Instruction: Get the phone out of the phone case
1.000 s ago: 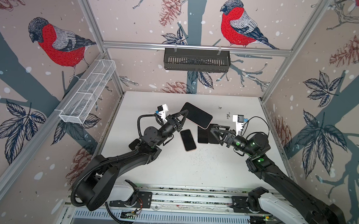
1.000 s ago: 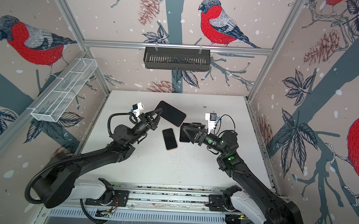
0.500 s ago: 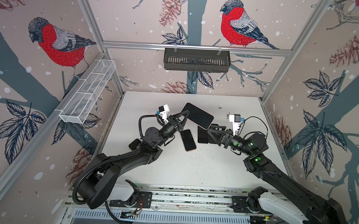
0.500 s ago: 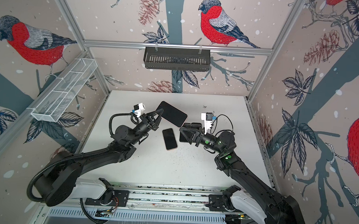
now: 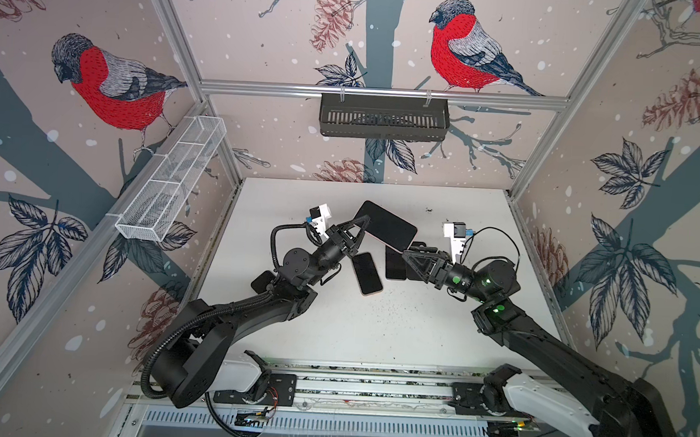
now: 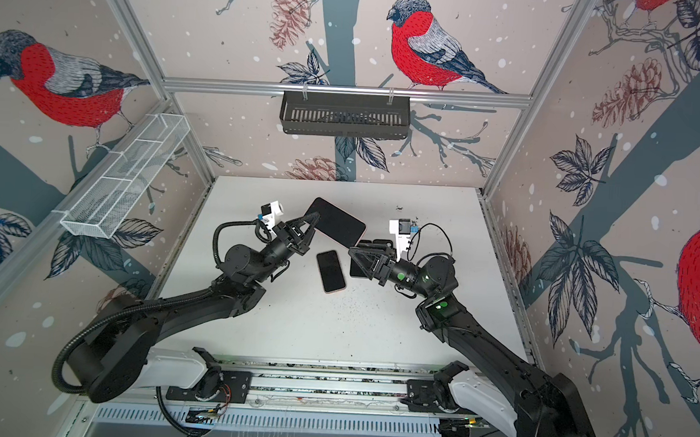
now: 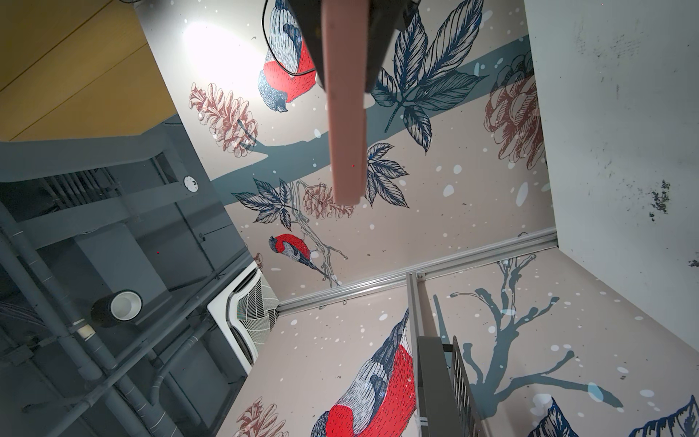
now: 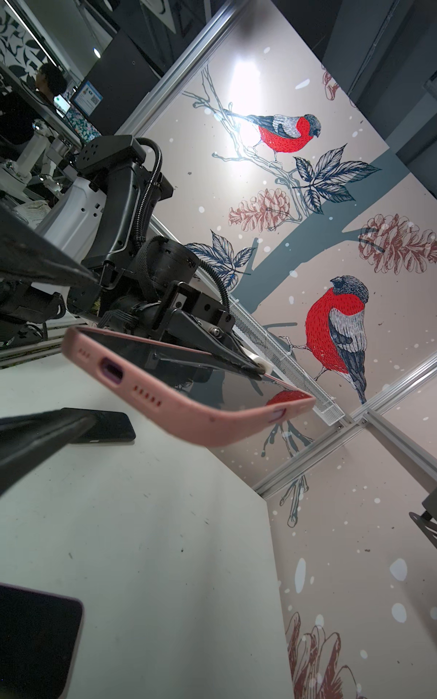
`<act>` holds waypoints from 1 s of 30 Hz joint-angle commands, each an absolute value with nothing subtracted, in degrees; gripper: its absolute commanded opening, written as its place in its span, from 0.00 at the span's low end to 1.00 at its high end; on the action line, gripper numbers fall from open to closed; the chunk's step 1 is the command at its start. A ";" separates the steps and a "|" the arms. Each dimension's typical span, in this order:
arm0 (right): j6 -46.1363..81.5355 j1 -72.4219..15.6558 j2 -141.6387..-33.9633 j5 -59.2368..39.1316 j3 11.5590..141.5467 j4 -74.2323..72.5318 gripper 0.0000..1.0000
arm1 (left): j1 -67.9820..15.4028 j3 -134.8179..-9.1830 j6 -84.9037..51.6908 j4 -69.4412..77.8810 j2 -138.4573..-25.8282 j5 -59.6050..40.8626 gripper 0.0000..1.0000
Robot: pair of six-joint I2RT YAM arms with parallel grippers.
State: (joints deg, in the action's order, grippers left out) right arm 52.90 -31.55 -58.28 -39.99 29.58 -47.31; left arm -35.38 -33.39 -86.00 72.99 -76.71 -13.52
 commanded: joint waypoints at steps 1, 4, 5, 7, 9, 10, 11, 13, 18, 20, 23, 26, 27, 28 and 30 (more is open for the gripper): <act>54.60 -32.00 -58.75 -40.56 29.84 -51.45 0.50 | -35.46 -33.69 -85.85 79.68 -76.46 -13.54 0.00; 55.08 -32.39 -59.12 -40.52 29.81 -52.25 0.45 | -35.51 -33.64 -85.79 79.72 -76.64 -13.42 0.00; 55.11 -32.43 -59.17 -40.53 29.80 -52.34 0.44 | -35.50 -33.66 -85.71 79.88 -76.65 -13.43 0.00; 55.19 -32.46 -59.36 -40.44 29.79 -52.35 0.41 | -35.59 -33.72 -85.68 79.97 -76.77 -13.53 0.00; 55.36 -32.52 -59.33 -40.28 29.71 -52.46 0.37 | -35.67 -33.74 -85.60 79.96 -76.74 -13.49 0.00; 55.58 -32.52 -59.45 -40.20 29.62 -52.71 0.35 | -35.61 -33.68 -85.57 80.00 -76.74 -13.53 0.00; 55.79 -32.53 -59.54 -40.25 29.57 -53.06 0.33 | -35.67 -33.67 -85.55 79.97 -76.77 -13.49 0.00; 55.99 -32.52 -59.68 -40.27 29.58 -53.30 0.29 | -35.75 -33.73 -85.46 79.97 -76.81 -13.68 0.00; 55.94 -32.60 -60.14 -40.75 29.71 -53.26 0.15 | -35.86 -33.85 -85.35 79.66 -76.82 -13.80 0.00; 55.37 -32.61 -60.37 -41.32 29.62 -53.07 0.12 | -35.86 -34.10 -85.34 79.16 -76.74 -13.97 0.00; 51.97 -32.68 -60.31 -42.51 29.75 -50.71 0.09 | -35.81 -34.51 -85.71 77.93 -76.51 -14.41 0.00; 45.07 -33.04 -59.39 -43.42 29.99 -45.58 0.07 | -35.86 -35.01 -85.96 75.53 -76.04 -14.92 0.00; 42.46 -33.21 -58.96 -43.52 30.12 -43.73 0.07 | -35.86 -35.14 -85.96 74.86 -75.82 -15.09 0.00; 39.04 -33.59 -58.58 -43.38 30.24 -41.15 0.07 | -35.86 -35.42 -86.09 74.07 -75.68 -15.35 0.00; 32.73 -34.46 -57.97 -41.70 31.03 -35.62 0.05 | -35.86 -35.98 -86.22 72.36 -75.37 -15.94 0.00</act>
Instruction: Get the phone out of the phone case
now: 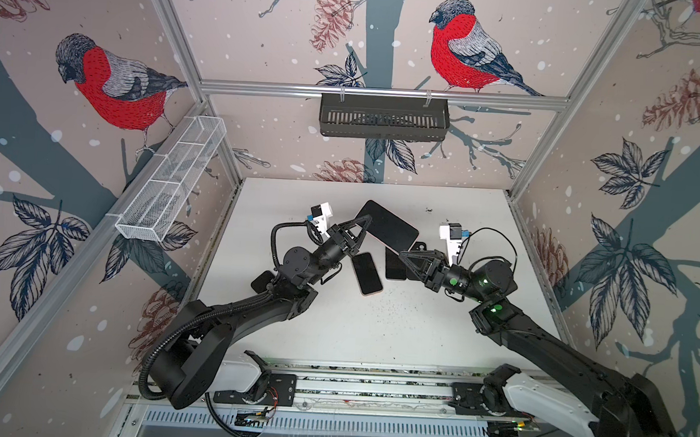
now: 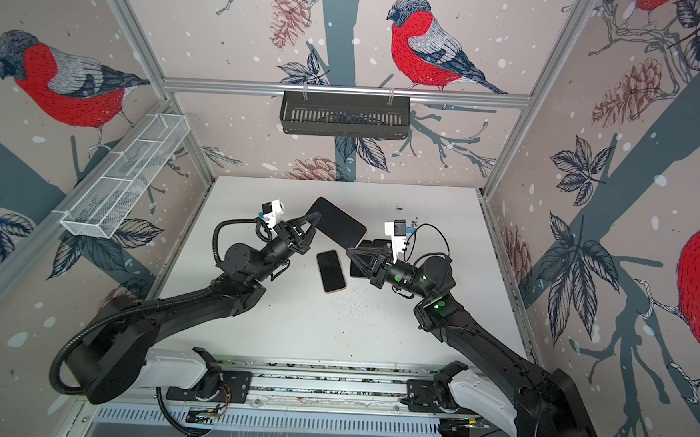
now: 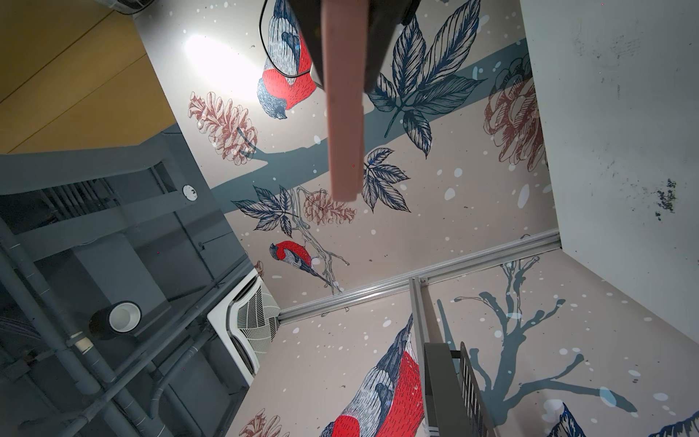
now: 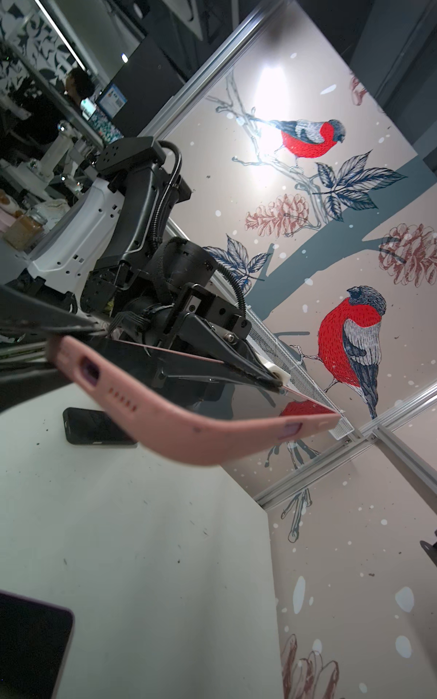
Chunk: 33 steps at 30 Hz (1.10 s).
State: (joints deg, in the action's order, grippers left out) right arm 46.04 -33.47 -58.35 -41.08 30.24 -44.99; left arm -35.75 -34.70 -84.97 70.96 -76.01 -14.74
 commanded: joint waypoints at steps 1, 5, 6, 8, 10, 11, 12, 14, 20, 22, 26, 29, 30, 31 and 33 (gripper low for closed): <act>29.39 -35.03 -57.79 -40.15 31.72 -32.23 0.03 | -35.86 -36.37 -86.15 71.49 -75.18 -16.31 0.00; 20.04 -36.58 -57.82 -32.44 33.69 -24.73 0.02 | -35.85 -37.52 -86.30 68.44 -74.58 -17.72 0.00; 18.70 -36.63 -57.92 -31.29 33.96 -24.01 0.02 | -35.86 -37.84 -86.31 67.75 -74.46 -18.21 0.00; 16.07 -36.65 -58.20 -28.45 34.88 -22.23 0.02 | -35.84 -38.51 -86.17 65.96 -74.10 -19.07 0.00; 13.83 -36.65 -58.53 -25.94 35.56 -21.17 0.02 | -35.85 -39.21 -85.64 64.02 -73.71 -19.62 0.00; 13.09 -36.65 -58.52 -24.79 35.76 -21.09 0.02 | -35.85 -39.54 -85.32 63.20 -73.64 -19.96 0.00; 12.24 -36.65 -58.51 -23.70 36.02 -21.10 0.02 | -35.86 -39.90 -85.02 62.37 -73.48 -20.41 0.00; 10.72 -36.65 -58.60 -21.79 36.46 -21.16 0.02 | -35.86 -40.69 -84.70 61.17 -73.52 -21.17 0.00; 7.18 -36.56 -58.97 -15.21 37.97 -20.86 0.02 | -35.62 -42.06 -83.60 58.65 -73.30 -22.91 0.00; 6.94 -36.54 -58.76 -12.45 38.08 -20.99 0.02 | -35.32 -42.12 -83.43 58.24 -73.20 -23.27 0.00; 8.49 -36.31 -56.61 -10.29 35.96 -22.16 0.15 | -33.63 -41.13 -83.44 58.26 -72.22 -23.52 0.00; 10.30 -35.50 -53.86 -11.32 33.84 -22.18 0.42 | -32.22 -40.35 -83.17 58.10 -71.51 -23.75 0.00; 10.83 -35.12 -52.81 -11.95 33.30 -21.78 0.51 | -31.86 -40.13 -83.02 58.04 -71.25 -23.94 0.00; 11.21 -34.72 -51.75 -12.45 32.83 -21.11 0.58 | -31.58 -40.05 -82.76 57.88 -71.06 -24.11 0.00; 12.27 -33.75 -50.08 -12.50 32.52 -19.38 0.65 | -31.10 -39.87 -82.11 57.59 -70.75 -24.34 0.00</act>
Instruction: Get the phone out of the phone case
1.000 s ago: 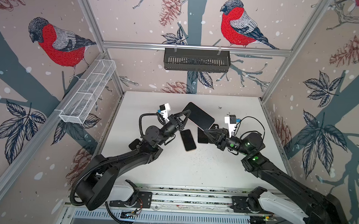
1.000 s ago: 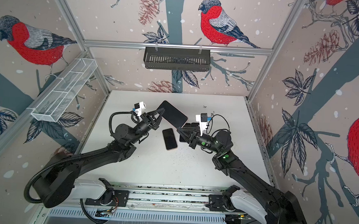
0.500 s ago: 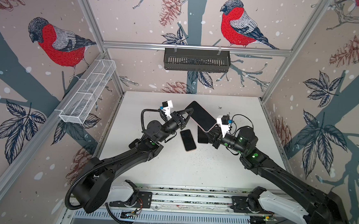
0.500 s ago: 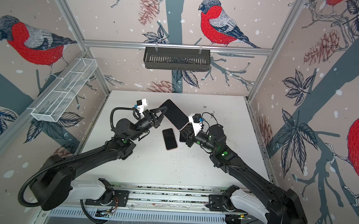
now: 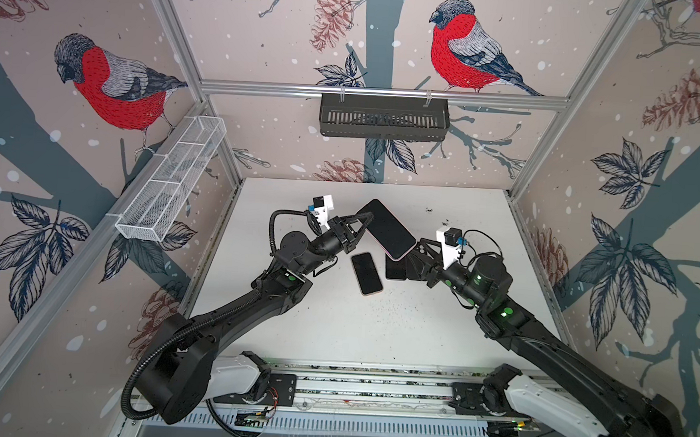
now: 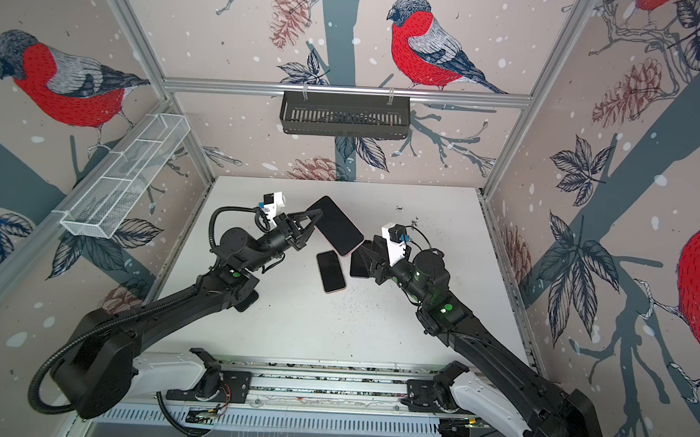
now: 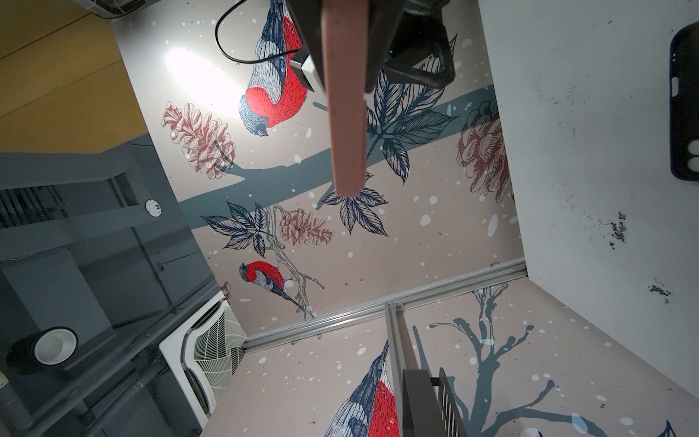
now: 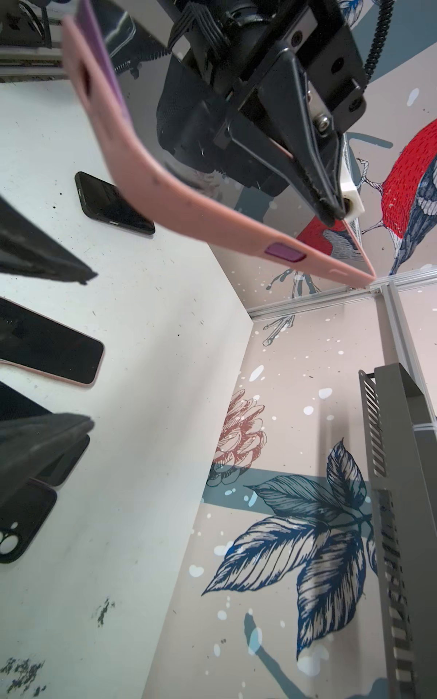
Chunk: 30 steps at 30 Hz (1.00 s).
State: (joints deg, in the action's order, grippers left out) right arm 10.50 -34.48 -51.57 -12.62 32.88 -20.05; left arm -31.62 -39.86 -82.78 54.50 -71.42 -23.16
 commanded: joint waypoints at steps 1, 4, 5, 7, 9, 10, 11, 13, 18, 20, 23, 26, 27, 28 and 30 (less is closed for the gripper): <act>13.26 -32.89 -49.14 -12.64 32.44 -18.34 0.68 | -30.94 -39.87 -81.76 57.41 -70.67 -24.52 0.00; 17.00 -28.89 -47.37 -15.67 32.44 -16.79 0.72 | -30.45 -39.83 -80.61 56.53 -70.57 -24.78 0.00; 18.45 -27.54 -47.03 -16.79 32.52 -16.54 0.72 | -30.37 -39.98 -80.16 56.08 -70.54 -24.79 0.00; 21.62 -24.40 -46.59 -20.05 32.81 -16.44 0.74 | -30.24 -40.25 -78.93 54.91 -70.42 -25.03 0.00; 23.43 -22.23 -46.64 -23.22 33.60 -16.09 0.74 | -30.10 -40.60 -77.51 53.44 -70.22 -25.35 0.00; 23.89 -21.60 -46.67 -24.51 34.03 -15.94 0.75 | -30.00 -40.92 -76.70 52.56 -70.05 -25.61 0.00; 23.86 -21.39 -46.67 -25.49 34.38 -15.83 0.76 | -29.89 -41.22 -75.76 51.65 -69.92 -25.90 0.00; 22.42 -21.35 -46.44 -27.00 34.80 -15.63 0.79 | -29.61 -42.86 -72.43 47.92 -69.46 -27.30 0.00; 17.75 -21.44 -45.87 -29.36 34.41 -14.99 0.80 | -28.37 -51.22 -56.85 30.38 -68.48 -32.09 0.00; 14.25 -21.62 -46.21 -31.49 33.83 -15.01 0.81 | -28.00 -56.58 -46.81 19.15 -68.49 -33.02 0.00; 8.21 -22.56 -46.42 -32.56 31.87 -16.43 0.82 | -27.83 -65.92 -31.43 1.56 -69.15 -32.01 0.00; 5.27 -23.19 -46.56 -34.07 29.70 -20.43 0.82 | -27.77 -73.22 -19.01 -11.34 -70.93 -30.81 0.00; 4.04 -23.80 -46.93 -34.87 29.07 -21.96 0.83 | -27.66 -75.54 -15.41 -15.28 -71.90 -30.80 0.00; 1.74 -24.72 -47.42 -35.31 29.32 -21.94 0.84 | -27.64 -77.75 -12.06 -19.16 -72.98 -30.30 0.00; -2.97 -26.65 -48.92 -35.24 30.94 -19.28 0.86 | -27.69 -81.48 -7.06 -24.93 -74.88 -29.15 0.00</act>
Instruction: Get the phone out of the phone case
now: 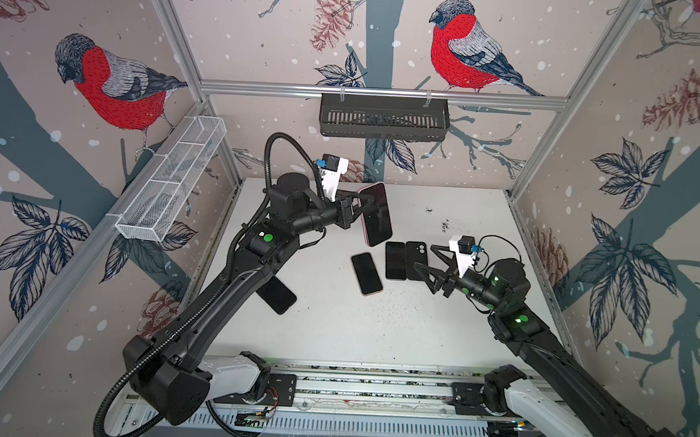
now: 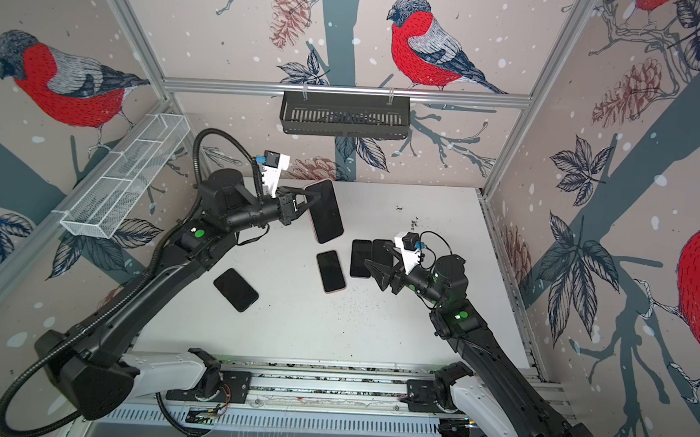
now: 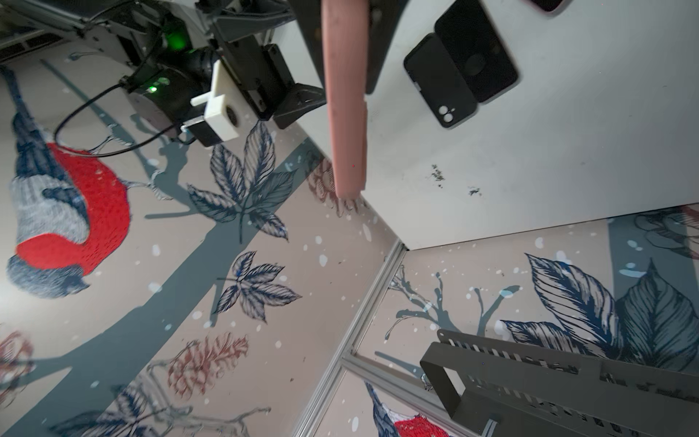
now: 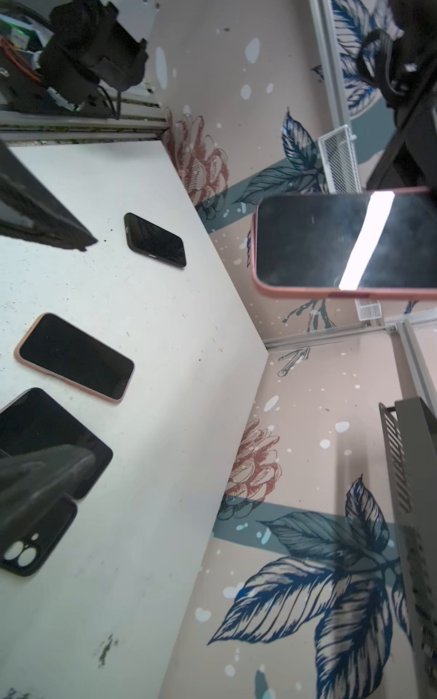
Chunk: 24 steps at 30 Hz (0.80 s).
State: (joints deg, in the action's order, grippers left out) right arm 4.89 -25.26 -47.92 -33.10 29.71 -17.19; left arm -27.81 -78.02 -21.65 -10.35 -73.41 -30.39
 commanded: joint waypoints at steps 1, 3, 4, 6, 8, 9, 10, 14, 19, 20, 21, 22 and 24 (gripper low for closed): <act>-5.98 -27.86 -50.08 -35.47 32.20 -16.94 0.87 | -27.67 -82.69 -4.93 -26.95 -75.42 -28.98 0.00; -11.85 -29.18 -53.02 -35.98 34.55 -12.48 0.88 | -27.61 -83.83 -1.76 -28.83 -75.73 -29.83 0.00; -13.47 -29.39 -54.69 -36.24 35.40 -11.87 0.87 | -27.67 -83.99 -0.38 -29.08 -75.48 -30.91 0.00; -15.07 -29.87 -57.33 -37.05 36.95 -11.24 0.85 | -27.69 -83.85 1.48 -28.80 -75.00 -33.41 0.00; -16.68 -30.79 -59.31 -37.40 38.31 -10.96 0.84 | -27.68 -83.45 2.93 -28.39 -74.51 -36.75 0.00; -17.44 -31.40 -60.02 -37.94 38.64 -11.41 0.84 | -27.69 -83.23 3.77 -28.30 -74.23 -38.26 0.00; -18.22 -31.87 -60.44 -38.70 38.80 -11.79 0.84 | -27.68 -83.08 4.17 -28.30 -73.99 -38.75 0.00; -23.25 -34.90 -62.66 -39.30 41.00 -9.97 0.83 | -27.61 -82.09 5.68 -28.30 -72.97 -41.51 0.00; -25.00 -35.56 -65.15 -40.66 42.85 -9.98 0.79 | -27.68 -79.95 5.67 -25.98 -71.20 -43.92 0.00; -25.33 -35.58 -65.89 -41.35 43.23 -9.87 0.78 | -27.67 -79.49 5.38 -25.43 -70.86 -44.59 0.00; -25.49 -35.72 -66.43 -41.87 43.78 -9.68 0.77 | -27.62 -79.15 5.23 -25.02 -70.76 -45.11 0.00; -25.52 -35.90 -66.72 -42.17 44.06 -9.71 0.76 | -27.62 -78.96 5.06 -24.84 -70.54 -45.42 0.00; -26.03 -36.36 -67.35 -42.86 44.45 -9.90 0.76 | -27.68 -78.48 4.75 -24.13 -70.29 -46.40 0.00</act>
State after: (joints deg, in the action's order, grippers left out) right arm -24.23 -35.94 -66.85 -40.42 43.64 -9.23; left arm -27.70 -78.85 4.03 -28.40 -70.96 -42.65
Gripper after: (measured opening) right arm 0.762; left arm 0.124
